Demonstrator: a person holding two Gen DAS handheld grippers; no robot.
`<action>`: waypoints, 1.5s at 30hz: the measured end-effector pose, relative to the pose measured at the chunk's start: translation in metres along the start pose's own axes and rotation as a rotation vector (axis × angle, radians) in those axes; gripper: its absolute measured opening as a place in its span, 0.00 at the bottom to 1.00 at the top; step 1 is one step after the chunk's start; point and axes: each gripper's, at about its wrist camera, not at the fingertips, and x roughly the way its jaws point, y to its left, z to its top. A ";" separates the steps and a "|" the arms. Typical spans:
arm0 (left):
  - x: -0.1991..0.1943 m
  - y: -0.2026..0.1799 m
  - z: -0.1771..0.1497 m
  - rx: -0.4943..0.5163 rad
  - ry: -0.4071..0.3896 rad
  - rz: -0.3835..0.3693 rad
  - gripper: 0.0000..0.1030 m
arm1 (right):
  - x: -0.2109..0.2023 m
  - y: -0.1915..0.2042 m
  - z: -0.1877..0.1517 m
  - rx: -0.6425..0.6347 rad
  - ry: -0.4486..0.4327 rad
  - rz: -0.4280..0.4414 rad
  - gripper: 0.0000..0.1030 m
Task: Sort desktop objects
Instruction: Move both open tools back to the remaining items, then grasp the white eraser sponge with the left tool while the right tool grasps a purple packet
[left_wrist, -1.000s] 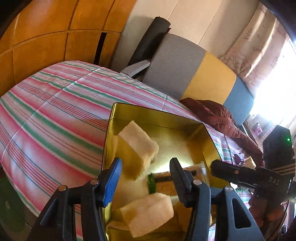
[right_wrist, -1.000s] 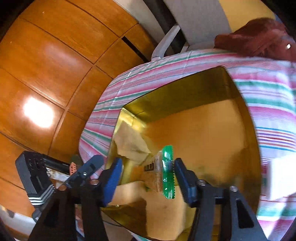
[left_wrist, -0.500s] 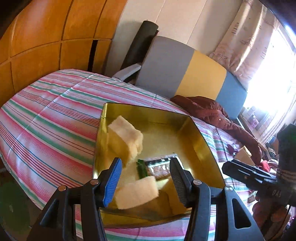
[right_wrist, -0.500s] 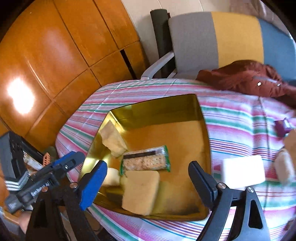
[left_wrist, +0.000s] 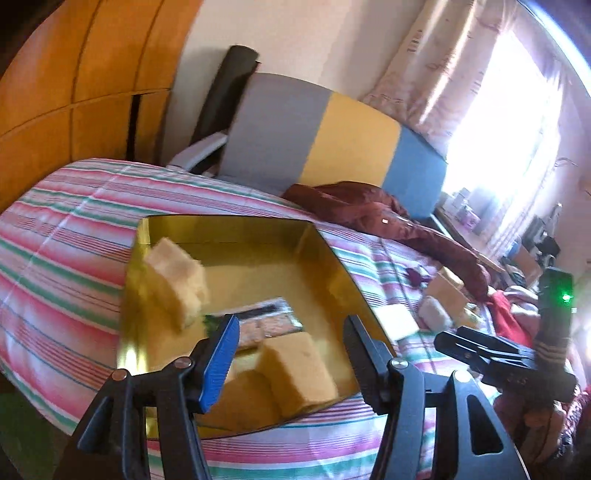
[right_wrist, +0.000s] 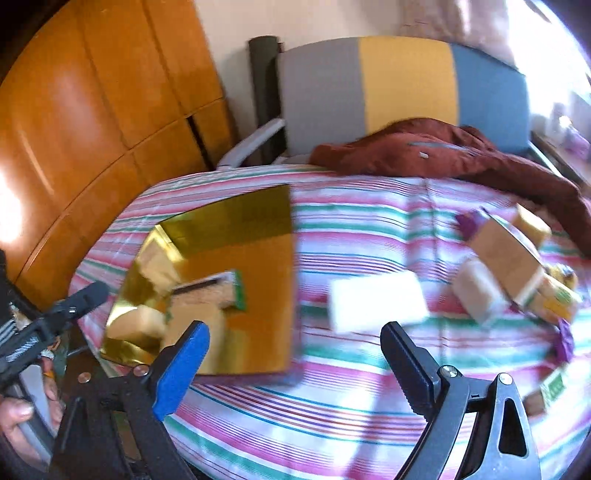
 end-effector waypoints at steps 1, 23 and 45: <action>0.002 -0.005 -0.001 0.009 0.007 -0.006 0.57 | -0.002 -0.008 -0.002 0.017 0.002 -0.011 0.92; 0.036 -0.110 -0.017 0.282 0.136 -0.198 0.60 | -0.070 -0.221 -0.037 0.413 -0.025 -0.227 0.99; 0.095 -0.179 -0.012 0.563 0.289 -0.221 0.61 | -0.010 -0.324 -0.037 0.571 0.197 -0.196 0.60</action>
